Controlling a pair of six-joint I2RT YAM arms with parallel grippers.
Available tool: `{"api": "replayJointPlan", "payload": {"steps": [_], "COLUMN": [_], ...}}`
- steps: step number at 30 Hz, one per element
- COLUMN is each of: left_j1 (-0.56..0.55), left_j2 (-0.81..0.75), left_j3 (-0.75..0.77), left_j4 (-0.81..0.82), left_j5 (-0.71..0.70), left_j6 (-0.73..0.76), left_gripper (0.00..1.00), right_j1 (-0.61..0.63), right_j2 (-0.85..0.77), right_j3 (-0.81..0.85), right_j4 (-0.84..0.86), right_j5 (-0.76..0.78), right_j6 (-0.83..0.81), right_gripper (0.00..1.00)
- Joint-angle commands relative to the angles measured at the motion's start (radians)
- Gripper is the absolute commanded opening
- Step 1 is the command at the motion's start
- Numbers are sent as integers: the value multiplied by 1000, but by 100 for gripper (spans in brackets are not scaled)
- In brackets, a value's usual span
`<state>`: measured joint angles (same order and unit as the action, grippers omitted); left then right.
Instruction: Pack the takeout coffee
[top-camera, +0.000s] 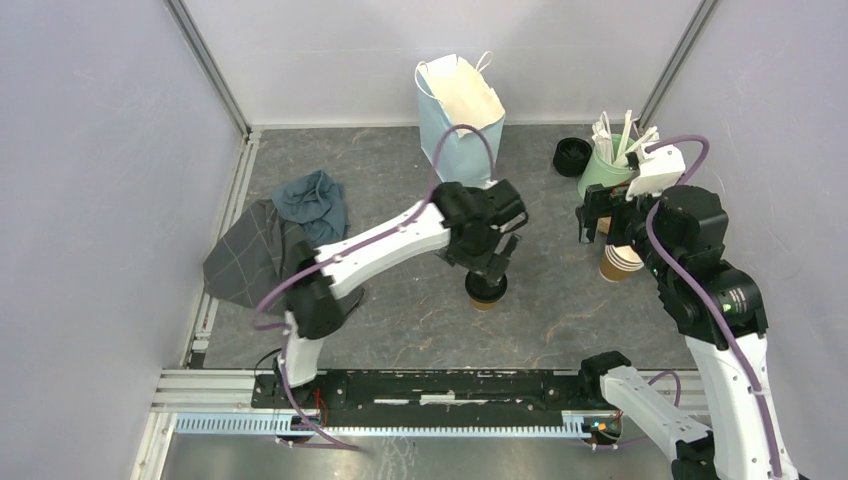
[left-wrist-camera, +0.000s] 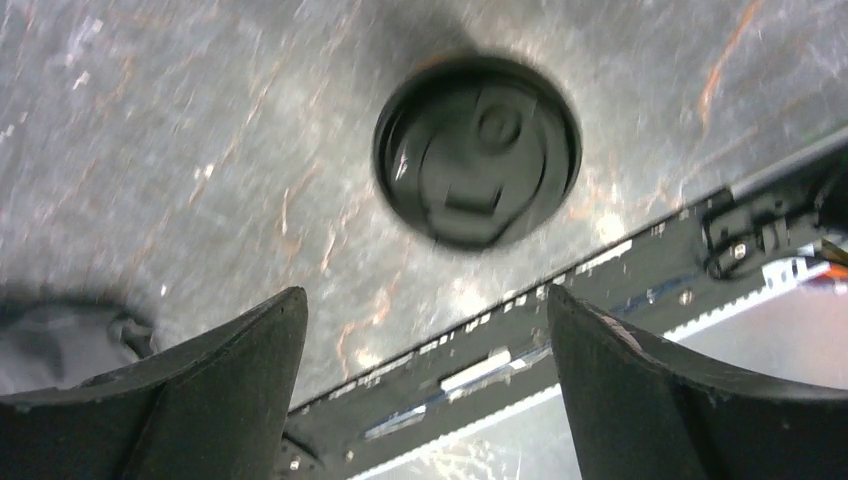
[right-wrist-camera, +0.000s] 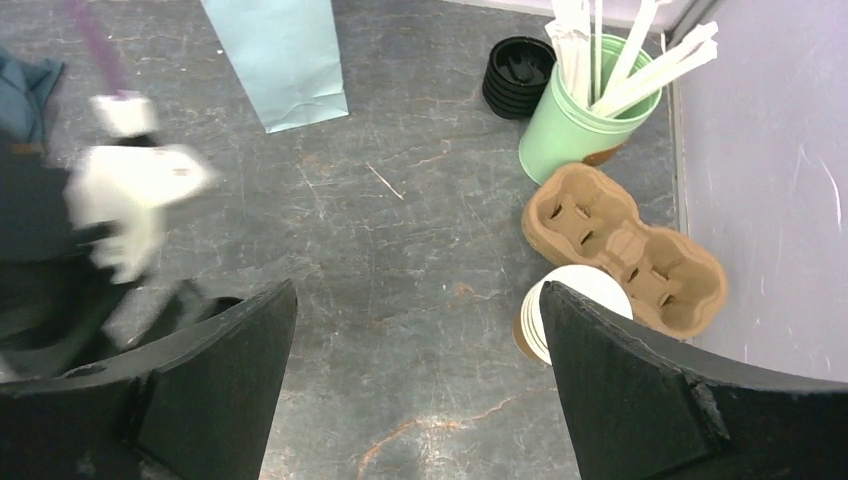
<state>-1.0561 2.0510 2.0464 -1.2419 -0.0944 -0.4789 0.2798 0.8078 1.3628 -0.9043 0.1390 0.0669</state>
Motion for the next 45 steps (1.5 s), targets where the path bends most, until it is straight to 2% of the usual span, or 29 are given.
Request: {"api": "replayJointPlan", "payload": {"steps": [1,4,7,10,14,17,19,22,34,45], "left_j1": [25,92,181,225,228,229,233,244,263,262], "left_j2": [-313,-483,-631,-699,-698,-666,-633,-585,-384,-319], "left_j3": [-231,-471,-721,-864,-953,-962,-953,-941,-782,-776], "left_j4": [110,265,534,729,871,892,872,854,740,732], "left_j5": [-20,100,310,441,512,514,512,514,549,574], "left_j6": [-87,-157,-264,-375,-464,-465,-455,-439,-301,-287], "left_gripper": [93,89,88,89,91,87,85,78,67,57], "right_j1": [3,2,-18,-70,-144,-201,-223,-242,-248,-247], "right_j2": [50,81,105,108,92,73,83,101,207,255], "right_j3": [31,-17,-118,-300,-540,-666,-718,-794,-888,-933], "right_j4": [-83,-101,-52,73,280,398,452,557,738,786], "right_j5": [80,19,-190,-484,-728,-826,-874,-930,-1024,-1064], "right_j6": [82,121,157,201,265,286,292,332,365,359], "right_gripper": [98,98,97,87,74,68,58,50,41,40]}}
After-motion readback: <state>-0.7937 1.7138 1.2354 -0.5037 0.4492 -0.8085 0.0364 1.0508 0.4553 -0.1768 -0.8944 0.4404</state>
